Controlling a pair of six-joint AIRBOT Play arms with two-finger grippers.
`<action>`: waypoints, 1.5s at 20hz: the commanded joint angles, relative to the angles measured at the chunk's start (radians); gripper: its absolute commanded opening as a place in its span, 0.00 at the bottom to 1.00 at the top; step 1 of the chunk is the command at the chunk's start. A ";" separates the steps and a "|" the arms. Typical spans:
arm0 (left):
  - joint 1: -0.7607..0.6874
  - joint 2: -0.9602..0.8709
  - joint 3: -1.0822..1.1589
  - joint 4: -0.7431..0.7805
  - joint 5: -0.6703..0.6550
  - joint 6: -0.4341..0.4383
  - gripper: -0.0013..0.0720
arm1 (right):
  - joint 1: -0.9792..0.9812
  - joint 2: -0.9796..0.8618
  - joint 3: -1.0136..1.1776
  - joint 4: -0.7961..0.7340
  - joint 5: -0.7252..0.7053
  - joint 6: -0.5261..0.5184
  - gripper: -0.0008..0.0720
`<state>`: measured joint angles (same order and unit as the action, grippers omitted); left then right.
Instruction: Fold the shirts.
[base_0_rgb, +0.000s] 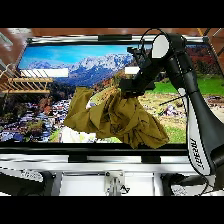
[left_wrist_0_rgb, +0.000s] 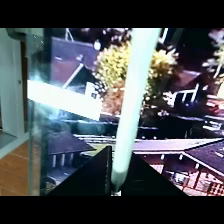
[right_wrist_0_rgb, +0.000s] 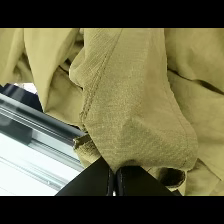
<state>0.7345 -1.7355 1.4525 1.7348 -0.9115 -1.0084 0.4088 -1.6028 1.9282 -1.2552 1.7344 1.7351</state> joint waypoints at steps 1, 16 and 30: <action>-0.005 0.036 0.019 0.001 0.004 -0.038 0.08 | 0.000 0.000 0.000 0.000 0.024 0.000 0.09; -0.325 0.322 0.145 -0.114 -0.156 -0.216 0.08 | -0.003 0.007 0.047 -0.246 0.096 -0.032 0.09; -1.229 0.518 0.132 -0.106 -0.760 -0.267 0.08 | -0.196 0.019 0.047 -0.368 0.113 -0.185 0.09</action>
<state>-0.3511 -1.2751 1.5898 1.6211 -1.5352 -1.2766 0.2535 -1.5848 1.9739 -1.5829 1.8477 1.5929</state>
